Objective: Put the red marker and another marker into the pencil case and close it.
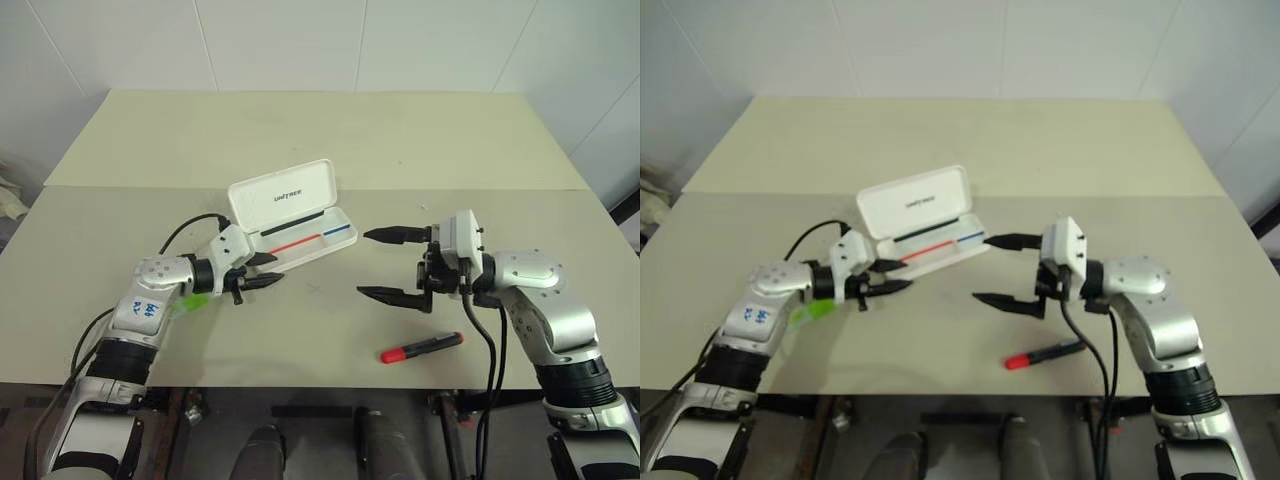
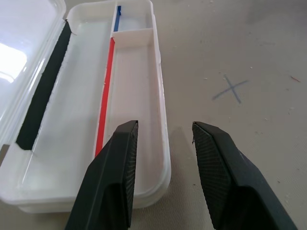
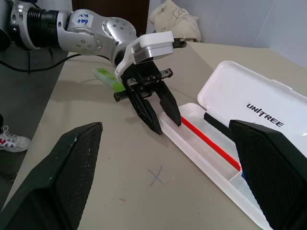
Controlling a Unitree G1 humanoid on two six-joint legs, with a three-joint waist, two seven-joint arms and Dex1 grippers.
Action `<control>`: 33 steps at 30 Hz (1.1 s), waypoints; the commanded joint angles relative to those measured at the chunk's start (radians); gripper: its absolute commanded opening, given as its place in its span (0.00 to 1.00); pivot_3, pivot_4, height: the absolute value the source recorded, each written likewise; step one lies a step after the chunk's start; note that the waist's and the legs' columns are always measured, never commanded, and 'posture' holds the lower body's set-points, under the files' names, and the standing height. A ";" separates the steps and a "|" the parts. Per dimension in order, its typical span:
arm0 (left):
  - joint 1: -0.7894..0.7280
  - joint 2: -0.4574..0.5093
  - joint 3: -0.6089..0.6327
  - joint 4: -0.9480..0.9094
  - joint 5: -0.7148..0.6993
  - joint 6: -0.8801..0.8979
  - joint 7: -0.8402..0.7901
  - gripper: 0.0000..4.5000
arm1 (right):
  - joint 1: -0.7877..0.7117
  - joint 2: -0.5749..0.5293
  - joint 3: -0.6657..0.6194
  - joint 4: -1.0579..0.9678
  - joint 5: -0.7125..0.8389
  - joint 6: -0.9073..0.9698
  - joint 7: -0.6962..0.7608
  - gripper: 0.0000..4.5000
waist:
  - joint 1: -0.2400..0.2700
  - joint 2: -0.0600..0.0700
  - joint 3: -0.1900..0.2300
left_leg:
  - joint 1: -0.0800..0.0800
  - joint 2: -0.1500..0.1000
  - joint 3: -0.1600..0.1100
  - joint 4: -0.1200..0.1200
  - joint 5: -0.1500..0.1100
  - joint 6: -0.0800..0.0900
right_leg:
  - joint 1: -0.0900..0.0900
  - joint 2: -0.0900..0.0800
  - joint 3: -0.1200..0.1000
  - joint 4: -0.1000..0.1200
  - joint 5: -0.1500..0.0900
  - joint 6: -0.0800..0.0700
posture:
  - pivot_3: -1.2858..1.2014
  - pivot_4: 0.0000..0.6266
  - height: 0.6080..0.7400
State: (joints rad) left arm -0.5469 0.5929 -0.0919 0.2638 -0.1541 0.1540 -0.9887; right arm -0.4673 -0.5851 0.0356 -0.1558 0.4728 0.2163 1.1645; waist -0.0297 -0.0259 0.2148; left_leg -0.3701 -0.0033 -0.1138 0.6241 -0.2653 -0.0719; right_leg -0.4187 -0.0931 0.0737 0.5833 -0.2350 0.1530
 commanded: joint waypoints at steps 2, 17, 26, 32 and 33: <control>-0.044 0.021 -0.031 0.050 0.038 0.004 -0.034 0.42 | -0.022 -0.009 -0.026 -0.021 0.009 -0.020 -0.003 1.00 | 0.000 0.000 0.000 | 0.000 0.000 0.000 0.000 0.000 0.000 | 0.000 0.000 0.000 0.000 0.000 0.000 | 0.52 0.24 1.00; -0.186 0.016 -0.135 0.142 0.110 0.105 -0.130 0.29 | -0.041 -0.005 -0.029 -0.020 0.009 -0.037 -0.029 1.00 | -0.004 0.000 0.000 | 0.000 0.000 0.000 0.001 0.000 0.000 | 0.000 0.000 0.000 0.001 0.000 0.000 | 0.52 0.24 1.00; -0.185 -0.006 -0.157 0.100 0.113 0.133 -0.148 0.00 | -0.062 -0.001 -0.029 -0.015 0.010 -0.039 -0.037 1.00 | 0.001 0.000 0.000 | 0.000 0.000 0.000 0.001 0.000 0.000 | 0.000 0.000 0.000 0.001 0.000 0.001 | 0.52 0.24 1.00; -0.178 -0.007 -0.151 0.078 0.117 0.119 -0.155 0.00 | -0.070 -0.002 -0.030 0.000 0.008 -0.042 -0.033 1.00 | 0.001 0.000 0.000 | 0.000 0.000 0.000 0.001 0.000 0.000 | 0.000 0.000 0.000 0.001 0.000 0.001 | 0.52 0.24 1.00; -0.177 -0.004 -0.149 0.066 0.111 0.116 -0.164 0.00 | -0.069 -0.005 -0.032 0.004 0.009 -0.041 -0.030 1.00 | 0.001 0.000 0.000 | 0.000 0.000 0.000 0.001 0.000 0.000 | 0.000 0.000 0.000 0.001 0.000 0.001 | 0.52 0.24 1.00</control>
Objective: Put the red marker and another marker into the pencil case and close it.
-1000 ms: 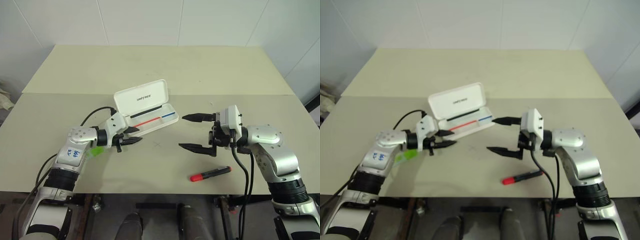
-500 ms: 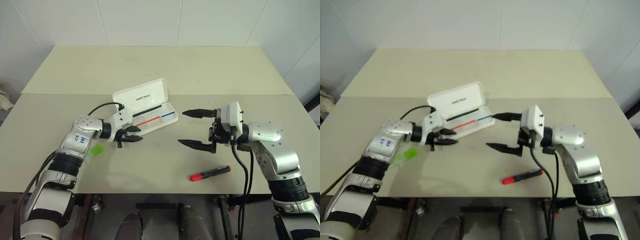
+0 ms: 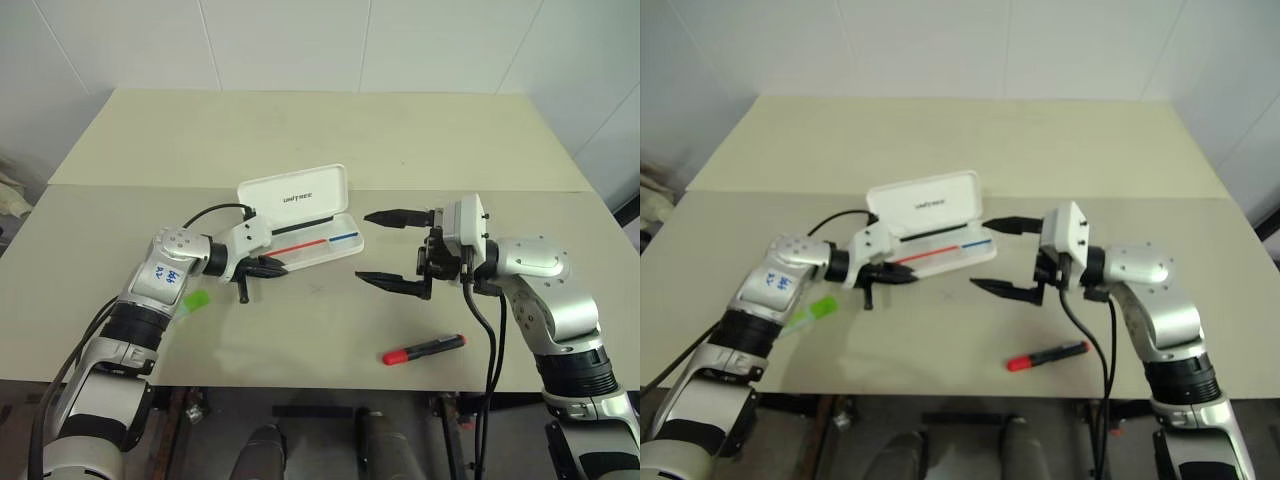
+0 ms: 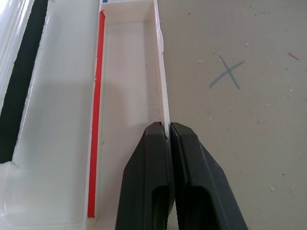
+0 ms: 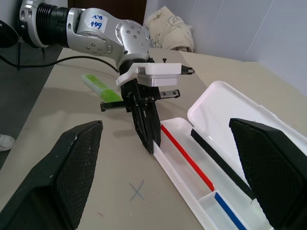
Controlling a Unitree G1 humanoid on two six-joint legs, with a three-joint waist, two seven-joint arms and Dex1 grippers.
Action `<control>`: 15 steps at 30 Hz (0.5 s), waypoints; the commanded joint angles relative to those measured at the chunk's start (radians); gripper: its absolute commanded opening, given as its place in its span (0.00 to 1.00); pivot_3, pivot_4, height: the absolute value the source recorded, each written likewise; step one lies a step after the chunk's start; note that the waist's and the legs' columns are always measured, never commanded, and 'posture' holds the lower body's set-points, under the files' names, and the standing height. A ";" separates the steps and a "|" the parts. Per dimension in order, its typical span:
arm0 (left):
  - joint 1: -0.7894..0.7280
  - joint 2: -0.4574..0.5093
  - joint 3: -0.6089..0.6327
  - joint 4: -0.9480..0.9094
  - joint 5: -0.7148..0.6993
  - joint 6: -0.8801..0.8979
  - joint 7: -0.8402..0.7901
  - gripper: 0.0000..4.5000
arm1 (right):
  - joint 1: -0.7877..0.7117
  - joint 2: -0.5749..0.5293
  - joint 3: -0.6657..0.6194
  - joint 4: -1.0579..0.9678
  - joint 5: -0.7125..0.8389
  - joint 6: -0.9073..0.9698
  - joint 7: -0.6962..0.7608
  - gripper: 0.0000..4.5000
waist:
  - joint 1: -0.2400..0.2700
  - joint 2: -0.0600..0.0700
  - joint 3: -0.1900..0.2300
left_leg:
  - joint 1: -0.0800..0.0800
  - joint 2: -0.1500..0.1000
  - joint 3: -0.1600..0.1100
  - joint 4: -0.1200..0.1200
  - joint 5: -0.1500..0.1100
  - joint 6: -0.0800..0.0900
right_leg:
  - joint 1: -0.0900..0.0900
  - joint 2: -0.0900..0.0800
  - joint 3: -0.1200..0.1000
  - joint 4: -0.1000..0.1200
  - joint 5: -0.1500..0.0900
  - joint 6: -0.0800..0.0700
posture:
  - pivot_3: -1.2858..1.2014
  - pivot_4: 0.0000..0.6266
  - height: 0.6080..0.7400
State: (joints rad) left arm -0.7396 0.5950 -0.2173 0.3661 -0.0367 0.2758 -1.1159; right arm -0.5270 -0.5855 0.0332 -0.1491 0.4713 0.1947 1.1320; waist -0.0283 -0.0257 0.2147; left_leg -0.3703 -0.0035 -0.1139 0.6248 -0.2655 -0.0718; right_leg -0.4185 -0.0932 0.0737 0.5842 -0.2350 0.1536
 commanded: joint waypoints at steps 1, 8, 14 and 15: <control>0.020 0.002 -0.020 -0.066 -0.013 -0.029 -0.050 0.00 | -0.002 -0.015 -0.037 0.006 0.014 -0.016 0.009 1.00 | 0.000 0.000 0.000 | 0.000 0.000 0.000 0.000 0.000 0.000 | 0.000 0.000 0.000 0.000 0.000 0.000 | 0.52 0.24 1.00; 0.099 0.056 -0.001 -0.248 -0.044 -0.124 -0.132 0.00 | 0.071 -0.104 -0.093 0.030 0.028 0.005 0.056 1.00 | 0.001 0.000 0.000 | -0.001 0.000 0.000 -0.002 0.000 0.000 | 0.000 -0.001 0.000 -0.002 0.000 0.000 | 0.52 0.24 1.00; 0.200 0.134 0.000 -0.308 -0.052 -0.222 -0.209 0.00 | 0.176 -0.190 -0.153 0.031 0.035 0.011 0.090 1.00 | -0.003 0.000 0.000 | 0.000 0.000 0.000 -0.003 0.000 0.000 | 0.000 0.000 0.000 -0.002 -0.001 -0.001 | 0.52 0.24 1.00; 0.206 0.140 0.001 -0.302 -0.050 -0.230 -0.207 0.00 | 0.190 -0.199 -0.162 0.027 0.038 0.015 0.091 1.00 | -0.003 0.000 0.000 | 0.000 0.000 0.000 -0.003 0.000 0.001 | 0.000 0.000 0.000 -0.002 -0.001 -0.001 | 0.52 0.24 1.00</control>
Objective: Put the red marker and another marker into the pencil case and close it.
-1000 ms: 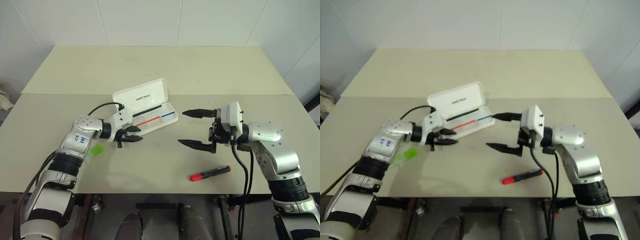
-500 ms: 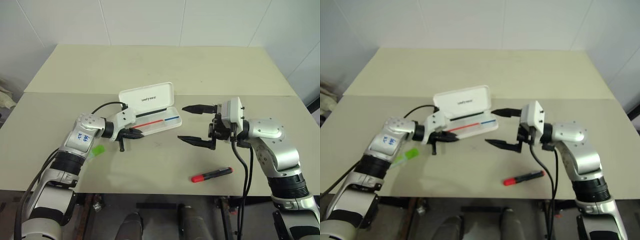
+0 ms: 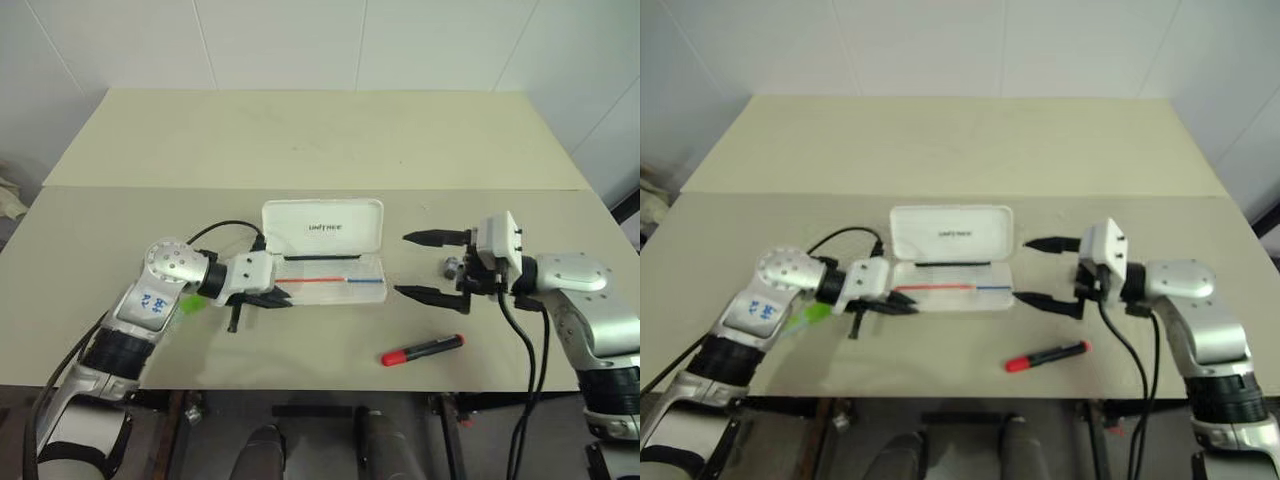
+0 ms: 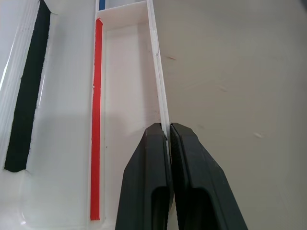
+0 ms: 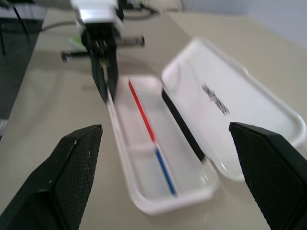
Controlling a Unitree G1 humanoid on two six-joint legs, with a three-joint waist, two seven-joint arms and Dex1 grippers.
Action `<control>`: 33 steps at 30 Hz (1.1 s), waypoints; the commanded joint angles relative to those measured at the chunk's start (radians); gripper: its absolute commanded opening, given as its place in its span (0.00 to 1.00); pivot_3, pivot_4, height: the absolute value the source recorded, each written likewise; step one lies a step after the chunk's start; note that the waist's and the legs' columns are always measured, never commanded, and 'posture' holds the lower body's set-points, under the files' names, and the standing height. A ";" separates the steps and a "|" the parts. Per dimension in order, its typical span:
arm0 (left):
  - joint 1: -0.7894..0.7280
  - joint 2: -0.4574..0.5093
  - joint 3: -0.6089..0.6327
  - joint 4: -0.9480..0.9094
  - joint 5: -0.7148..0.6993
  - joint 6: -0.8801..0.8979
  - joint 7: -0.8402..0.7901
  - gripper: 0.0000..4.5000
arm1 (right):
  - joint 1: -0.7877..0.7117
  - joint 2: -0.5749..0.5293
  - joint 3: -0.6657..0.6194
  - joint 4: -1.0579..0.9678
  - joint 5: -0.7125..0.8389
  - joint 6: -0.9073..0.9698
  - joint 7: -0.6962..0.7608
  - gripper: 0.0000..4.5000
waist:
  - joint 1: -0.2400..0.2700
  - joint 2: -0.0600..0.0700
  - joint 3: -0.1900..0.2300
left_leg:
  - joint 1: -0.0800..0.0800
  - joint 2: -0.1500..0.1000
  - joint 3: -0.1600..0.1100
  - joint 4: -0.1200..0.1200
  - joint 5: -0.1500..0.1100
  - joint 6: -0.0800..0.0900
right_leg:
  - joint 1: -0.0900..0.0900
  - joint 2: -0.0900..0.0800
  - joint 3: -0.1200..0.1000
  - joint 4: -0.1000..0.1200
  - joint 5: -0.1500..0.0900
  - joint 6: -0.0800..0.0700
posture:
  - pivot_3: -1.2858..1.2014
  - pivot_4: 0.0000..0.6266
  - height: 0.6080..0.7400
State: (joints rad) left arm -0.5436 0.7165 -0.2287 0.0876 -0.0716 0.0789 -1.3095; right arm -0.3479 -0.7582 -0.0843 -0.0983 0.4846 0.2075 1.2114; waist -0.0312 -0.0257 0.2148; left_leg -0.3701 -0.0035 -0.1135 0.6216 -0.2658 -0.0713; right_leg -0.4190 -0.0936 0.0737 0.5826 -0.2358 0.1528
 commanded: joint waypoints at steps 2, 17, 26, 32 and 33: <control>0.018 0.025 0.010 -0.011 -0.011 -0.068 -0.018 0.00 | 0.034 -0.038 -0.061 -0.033 0.030 0.008 0.008 1.00 | 0.002 0.000 0.000 | 0.000 0.000 0.000 0.001 0.000 0.000 | 0.000 0.000 0.000 0.000 -0.001 -0.002 | 0.52 0.24 1.00; -0.008 -0.042 -0.016 0.003 0.016 0.013 0.074 0.00 | 0.036 -0.013 -0.052 -0.117 0.050 0.059 -0.057 1.00 | 0.004 0.000 0.000 | 0.000 0.000 0.000 0.008 0.000 0.000 | 0.002 0.000 0.001 0.001 -0.002 -0.004 | 0.52 0.24 1.00; -0.006 -0.066 -0.018 -0.014 -0.005 0.066 0.065 0.17 | 0.027 0.004 -0.032 -0.136 0.054 0.068 -0.067 1.00 | 0.006 0.000 0.000 | 0.000 -0.001 0.000 0.008 0.000 0.000 | 0.005 0.000 0.001 -0.001 -0.002 -0.004 | 0.52 0.24 1.00; -0.002 -0.055 -0.007 -0.026 -0.028 0.055 0.036 0.60 | 0.019 0.014 -0.021 -0.134 0.050 0.070 -0.066 1.00 | 0.000 0.000 0.000 | 0.000 -0.001 0.000 0.007 0.000 0.000 | 0.004 0.000 0.001 -0.001 -0.002 -0.003 | 0.52 0.24 1.00; -0.001 -0.056 -0.003 -0.027 -0.030 0.048 0.037 0.67 | 0.018 0.015 -0.020 -0.133 0.050 0.070 -0.066 1.00 | 0.000 0.000 0.000 | 0.001 0.000 0.000 0.007 0.000 0.000 | 0.004 0.000 0.001 -0.001 -0.002 -0.003 | 0.52 0.24 1.00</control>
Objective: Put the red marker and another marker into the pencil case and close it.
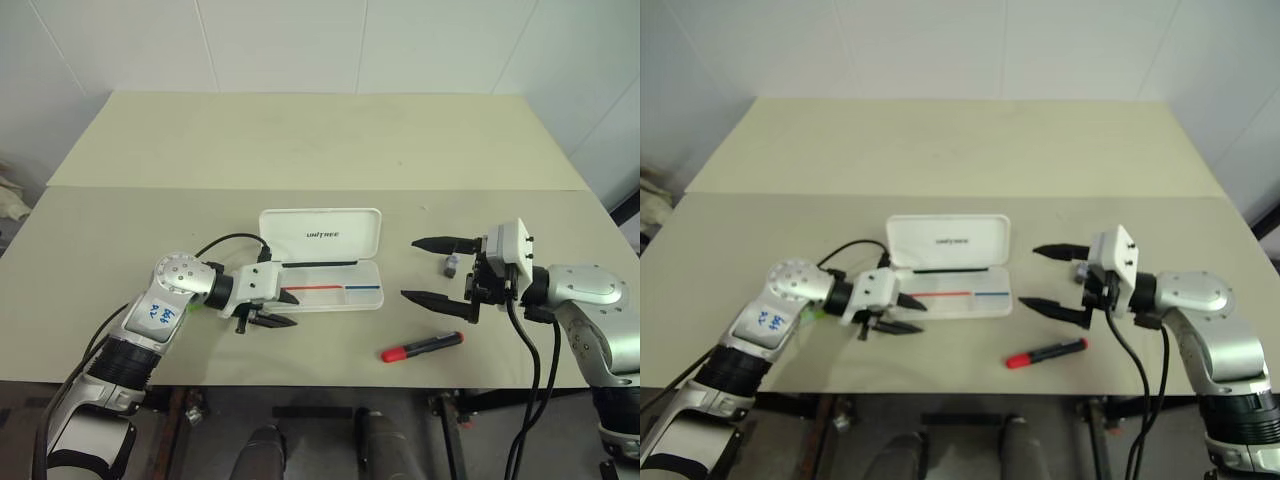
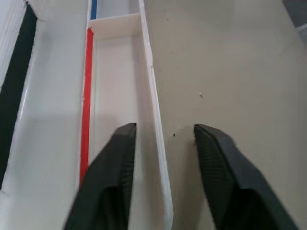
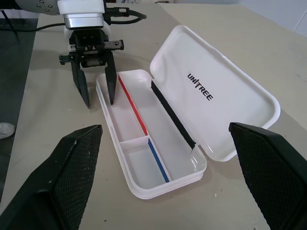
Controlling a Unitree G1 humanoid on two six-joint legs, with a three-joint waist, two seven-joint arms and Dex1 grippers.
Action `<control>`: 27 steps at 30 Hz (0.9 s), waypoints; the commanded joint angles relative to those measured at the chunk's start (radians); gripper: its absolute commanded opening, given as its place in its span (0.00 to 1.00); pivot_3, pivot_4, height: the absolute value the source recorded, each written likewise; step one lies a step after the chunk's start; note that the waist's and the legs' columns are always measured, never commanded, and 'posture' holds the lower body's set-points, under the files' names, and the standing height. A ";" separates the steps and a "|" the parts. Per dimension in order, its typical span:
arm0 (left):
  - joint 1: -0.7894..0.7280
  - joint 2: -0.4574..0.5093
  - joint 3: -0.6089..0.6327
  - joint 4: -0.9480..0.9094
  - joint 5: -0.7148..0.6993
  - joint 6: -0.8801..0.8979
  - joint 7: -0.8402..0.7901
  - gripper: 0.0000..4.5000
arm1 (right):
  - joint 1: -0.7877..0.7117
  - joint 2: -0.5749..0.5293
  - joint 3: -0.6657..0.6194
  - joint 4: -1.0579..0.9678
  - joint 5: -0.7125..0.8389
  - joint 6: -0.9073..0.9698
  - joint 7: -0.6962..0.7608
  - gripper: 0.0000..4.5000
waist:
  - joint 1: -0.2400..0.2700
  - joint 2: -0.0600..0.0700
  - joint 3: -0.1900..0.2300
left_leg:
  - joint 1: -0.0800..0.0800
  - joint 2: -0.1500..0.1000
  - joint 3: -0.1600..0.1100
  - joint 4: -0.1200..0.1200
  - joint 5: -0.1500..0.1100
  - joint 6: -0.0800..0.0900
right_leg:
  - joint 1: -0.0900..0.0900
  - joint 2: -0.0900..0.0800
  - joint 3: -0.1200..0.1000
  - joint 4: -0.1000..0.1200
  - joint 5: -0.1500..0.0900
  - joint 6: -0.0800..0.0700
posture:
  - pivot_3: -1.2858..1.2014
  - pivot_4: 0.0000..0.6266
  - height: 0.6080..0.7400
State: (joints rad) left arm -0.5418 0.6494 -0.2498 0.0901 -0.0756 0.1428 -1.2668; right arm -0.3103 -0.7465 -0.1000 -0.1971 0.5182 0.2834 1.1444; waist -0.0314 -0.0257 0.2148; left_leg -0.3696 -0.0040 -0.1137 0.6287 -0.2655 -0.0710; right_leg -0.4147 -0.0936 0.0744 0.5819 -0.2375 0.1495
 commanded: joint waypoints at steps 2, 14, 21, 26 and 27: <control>0.008 0.015 0.029 -0.051 -0.059 -0.005 -0.032 0.81 | -0.023 0.007 0.001 -0.031 0.016 -0.006 0.001 1.00 | 0.001 0.000 0.000 | 0.000 0.000 0.000 0.000 0.000 0.000 | 0.000 0.000 0.000 0.000 0.000 0.000 | 0.52 0.24 1.00; 0.096 -0.035 0.238 -0.181 -0.311 -0.021 0.022 0.99 | 0.019 -0.021 -0.017 -0.008 0.012 0.003 0.024 1.00 | 0.003 0.000 0.000 | 0.000 0.000 0.000 0.000 0.000 0.000 | 0.000 0.000 0.000 0.000 0.000 0.000 | 0.52 0.24 1.00; 0.167 0.017 0.365 -0.184 -0.424 -0.030 -0.020 0.99 | 0.096 -0.140 -0.059 0.028 0.007 0.012 0.114 1.00 | 0.001 0.000 0.000 | 0.000 0.000 0.000 0.000 0.000 0.000 | 0.000 0.000 0.000 -0.001 0.000 -0.001 | 0.52 0.24 1.00; 0.240 0.117 0.398 -0.166 -0.442 -0.040 -0.122 0.99 | 0.133 -0.189 -0.063 0.047 0.011 0.005 0.170 1.00 | -0.001 0.000 0.000 | 0.001 0.000 0.000 0.000 0.000 0.000 | 0.000 0.000 0.000 -0.001 -0.006 -0.012 | 0.52 0.24 1.00; 0.237 0.122 0.399 -0.158 -0.439 -0.046 -0.123 0.99 | 0.137 -0.193 -0.061 0.052 0.007 -0.002 0.181 1.00 | 0.000 0.000 0.000 | 0.000 0.000 0.000 0.000 0.000 0.000 | 0.000 0.000 0.000 0.000 -0.006 -0.012 | 0.52 0.24 1.00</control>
State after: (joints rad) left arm -0.2986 0.7583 0.1235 -0.0639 -0.4911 0.1181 -1.3763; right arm -0.1729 -0.9151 -0.1342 -0.1393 0.5165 0.3024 1.3018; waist -0.0317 -0.0258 0.2149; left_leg -0.3694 -0.0036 -0.1133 0.6298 -0.2657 -0.0709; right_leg -0.4145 -0.0936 0.0743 0.5815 -0.2438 0.1379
